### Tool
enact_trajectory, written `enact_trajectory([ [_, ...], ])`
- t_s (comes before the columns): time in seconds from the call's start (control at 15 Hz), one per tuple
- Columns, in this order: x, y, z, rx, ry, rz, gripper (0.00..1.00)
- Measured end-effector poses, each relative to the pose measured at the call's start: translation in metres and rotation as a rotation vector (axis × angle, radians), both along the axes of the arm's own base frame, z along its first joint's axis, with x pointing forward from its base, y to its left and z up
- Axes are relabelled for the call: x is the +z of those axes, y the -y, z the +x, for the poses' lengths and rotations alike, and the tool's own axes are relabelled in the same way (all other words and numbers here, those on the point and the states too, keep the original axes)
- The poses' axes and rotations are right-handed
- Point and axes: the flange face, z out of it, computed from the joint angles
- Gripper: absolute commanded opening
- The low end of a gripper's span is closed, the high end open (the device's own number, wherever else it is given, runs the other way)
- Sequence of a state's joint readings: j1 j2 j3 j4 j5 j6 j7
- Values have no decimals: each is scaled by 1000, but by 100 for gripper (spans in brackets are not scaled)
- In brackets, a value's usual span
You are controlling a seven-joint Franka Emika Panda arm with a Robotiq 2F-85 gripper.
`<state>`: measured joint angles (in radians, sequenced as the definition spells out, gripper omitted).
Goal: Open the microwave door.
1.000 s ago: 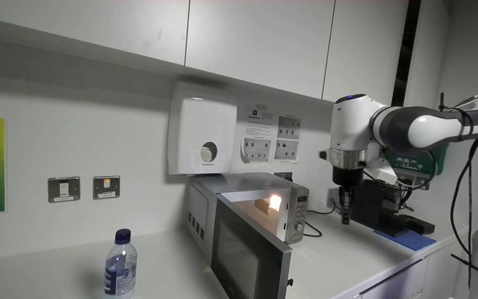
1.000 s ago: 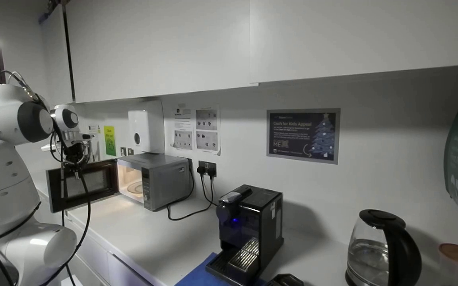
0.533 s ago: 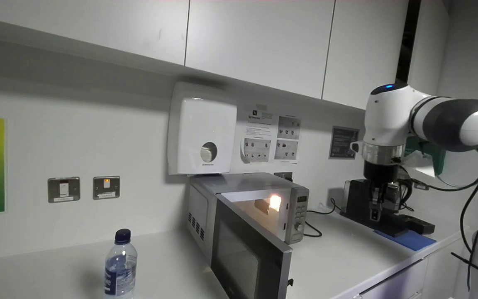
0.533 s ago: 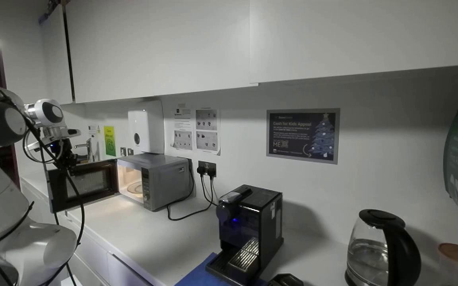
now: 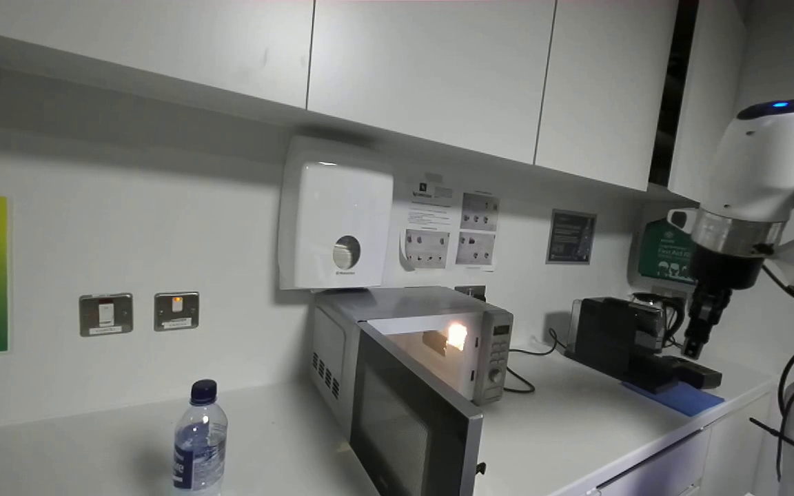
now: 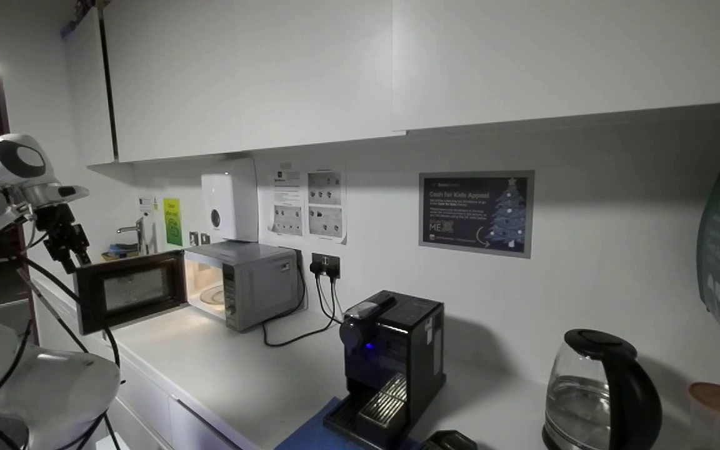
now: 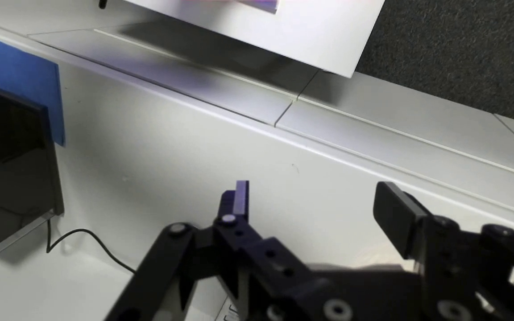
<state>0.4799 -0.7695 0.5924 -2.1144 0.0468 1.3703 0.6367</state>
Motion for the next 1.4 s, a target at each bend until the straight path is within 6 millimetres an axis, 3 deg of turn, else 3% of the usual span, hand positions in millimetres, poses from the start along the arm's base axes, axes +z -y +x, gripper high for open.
enact_trajectory([
  [0.27,15,13,-30,-16,79,23,100],
  [0.47,19,20,-38,-39,119,40,100],
  [1.0,2,33,-19,-113,141,46,100],
  [1.4,2,34,-19,-113,140,46,100],
])
